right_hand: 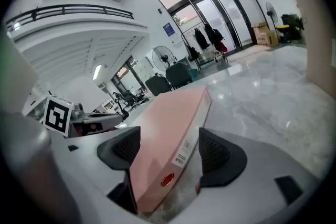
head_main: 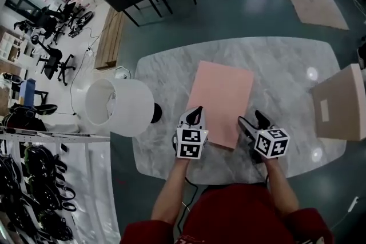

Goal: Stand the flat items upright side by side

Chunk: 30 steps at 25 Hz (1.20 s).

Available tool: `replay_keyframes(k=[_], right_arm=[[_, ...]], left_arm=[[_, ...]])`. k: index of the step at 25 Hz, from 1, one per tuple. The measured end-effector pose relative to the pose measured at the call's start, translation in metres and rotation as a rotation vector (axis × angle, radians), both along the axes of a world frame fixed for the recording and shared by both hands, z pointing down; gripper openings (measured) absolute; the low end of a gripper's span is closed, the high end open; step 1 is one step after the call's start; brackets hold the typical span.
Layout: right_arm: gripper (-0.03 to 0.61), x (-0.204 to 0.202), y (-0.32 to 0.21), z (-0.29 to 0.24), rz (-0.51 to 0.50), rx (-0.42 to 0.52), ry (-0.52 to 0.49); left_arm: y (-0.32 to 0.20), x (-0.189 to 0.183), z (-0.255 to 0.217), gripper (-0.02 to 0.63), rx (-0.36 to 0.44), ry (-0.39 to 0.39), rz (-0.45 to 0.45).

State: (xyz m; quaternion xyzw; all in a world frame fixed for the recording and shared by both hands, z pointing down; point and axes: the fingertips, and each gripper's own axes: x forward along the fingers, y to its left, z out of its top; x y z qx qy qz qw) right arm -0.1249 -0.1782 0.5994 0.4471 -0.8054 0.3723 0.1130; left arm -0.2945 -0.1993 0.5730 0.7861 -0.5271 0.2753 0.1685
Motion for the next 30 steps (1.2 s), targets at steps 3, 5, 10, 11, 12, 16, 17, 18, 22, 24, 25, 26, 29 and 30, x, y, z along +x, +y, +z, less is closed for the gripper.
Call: replay_keyframes(k=[3,5,10,11,12,16,17,18,22,24,25,26,29,30], right_arm=[[0.341,-0.004,-0.011,0.017,-0.003,-0.058,-0.038],[0.342,-0.006,-0.019,0.028,-0.006,-0.095,-0.047],[0.342,-0.014,-0.027,0.05,-0.025,-0.196,-0.106],[0.342,-0.015,-0.028,0.054,-0.031,-0.212,-0.116],[0.342,-0.016,-0.028,0.057,-0.036,-0.228,-0.131],[0.341,-0.022,-0.027,0.063,-0.036,-0.295,-0.215],[0.341,-0.023,-0.028,0.064,-0.032,-0.301,-0.223],[0.341,-0.023,-0.029,0.065,-0.03,-0.302,-0.224],[0.341,-0.022,-0.029,0.068,-0.031,-0.302,-0.219],[0.341,-0.023,-0.029,0.067,-0.039,-0.3,-0.216],[0.342,-0.025,-0.031,0.065,-0.04,-0.295,-0.217],[0.341,-0.026,-0.034,0.06,-0.037,-0.282,-0.217],[0.306,-0.035,-0.044,0.04,-0.033,-0.227,-0.178],[0.314,-0.041,-0.046,0.037,-0.035,-0.214,-0.154]], left_arm=[[-0.007,-0.001,0.018,0.005,-0.047,-0.012,-0.001],[-0.012,-0.003,0.029,0.005,-0.081,-0.025,0.002],[-0.018,-0.002,0.051,0.005,-0.151,-0.056,0.011],[-0.018,-0.001,0.053,0.005,-0.16,-0.064,0.015],[-0.019,0.001,0.055,0.005,-0.168,-0.074,0.019],[-0.017,0.005,0.063,0.005,-0.189,-0.119,0.057],[-0.017,0.004,0.064,0.005,-0.19,-0.119,0.058],[-0.018,0.004,0.065,0.005,-0.193,-0.113,0.051],[-0.019,0.004,0.066,0.005,-0.215,-0.092,0.016],[-0.02,0.003,0.068,0.005,-0.218,-0.076,0.015],[-0.021,0.001,0.069,0.005,-0.218,-0.065,0.014],[-0.022,-0.002,0.069,0.005,-0.219,-0.052,0.011],[-0.027,-0.013,0.068,0.005,-0.24,0.006,0.001],[-0.029,-0.017,0.068,0.005,-0.248,0.026,0.004]])
